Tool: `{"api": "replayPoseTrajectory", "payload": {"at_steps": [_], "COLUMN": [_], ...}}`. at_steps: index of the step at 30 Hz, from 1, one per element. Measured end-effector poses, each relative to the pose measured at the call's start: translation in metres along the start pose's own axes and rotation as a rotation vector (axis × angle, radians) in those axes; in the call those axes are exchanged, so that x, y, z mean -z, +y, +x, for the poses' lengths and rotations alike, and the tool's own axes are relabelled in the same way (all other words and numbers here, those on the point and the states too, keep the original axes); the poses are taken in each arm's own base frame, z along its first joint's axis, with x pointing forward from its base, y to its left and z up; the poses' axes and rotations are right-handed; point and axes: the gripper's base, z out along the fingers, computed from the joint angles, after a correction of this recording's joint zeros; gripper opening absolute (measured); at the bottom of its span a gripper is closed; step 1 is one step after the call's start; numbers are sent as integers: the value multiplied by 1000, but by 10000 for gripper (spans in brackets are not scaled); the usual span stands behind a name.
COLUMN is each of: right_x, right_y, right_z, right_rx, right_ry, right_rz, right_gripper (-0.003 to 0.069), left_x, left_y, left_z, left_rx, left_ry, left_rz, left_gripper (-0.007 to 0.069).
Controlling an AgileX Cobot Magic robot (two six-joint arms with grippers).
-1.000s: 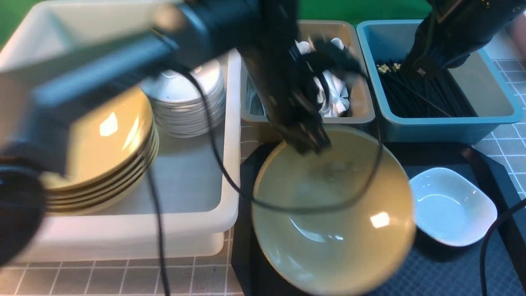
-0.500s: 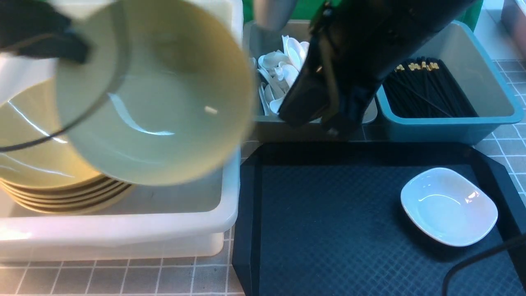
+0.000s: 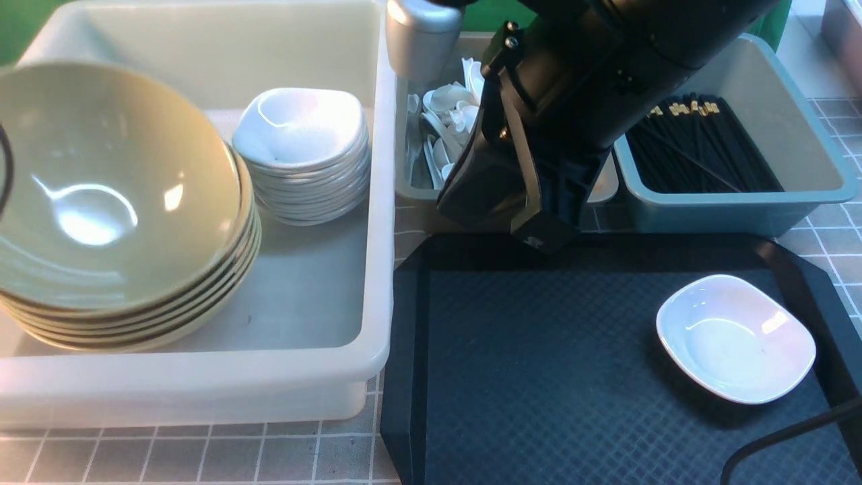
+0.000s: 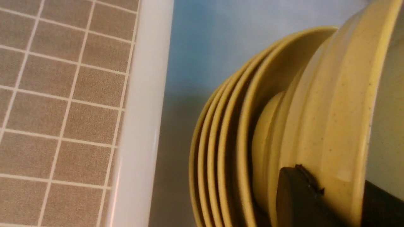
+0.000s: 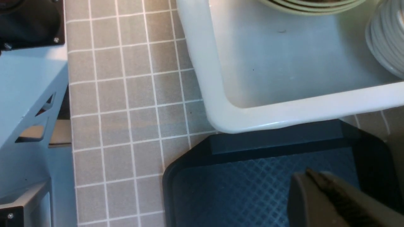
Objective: On grey table put chopsticks spoon bowls plates into blue grey white boxes.
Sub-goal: 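Place the tan bowl onto the bowl stack in the left bin with the left gripper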
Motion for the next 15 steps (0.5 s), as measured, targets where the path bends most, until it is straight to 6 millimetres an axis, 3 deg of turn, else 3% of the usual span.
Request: {"api": "replayPoseTrajectory", "payload": {"at_steps": [4,8,11,15], "right_x": [0,0,0,6], "right_y": [0,-1,-6,-12], "right_z": [0,1,5,10], "right_rx": [6,14,19,-20], "right_ry": [1,11,50,100], "right_rz": [2,15,67,161], "right_gripper": [18,18,18,18], "left_x": [-4,6,27,70], "left_y": [3,3,-5,-36], "left_z": [6,7,-2,-19], "left_rx": [-65,-109,-131,-130], "left_ry": [51,79,38,-65], "left_rz": [-60,-132,-174,-166], "left_gripper": [198,391,493,530]}}
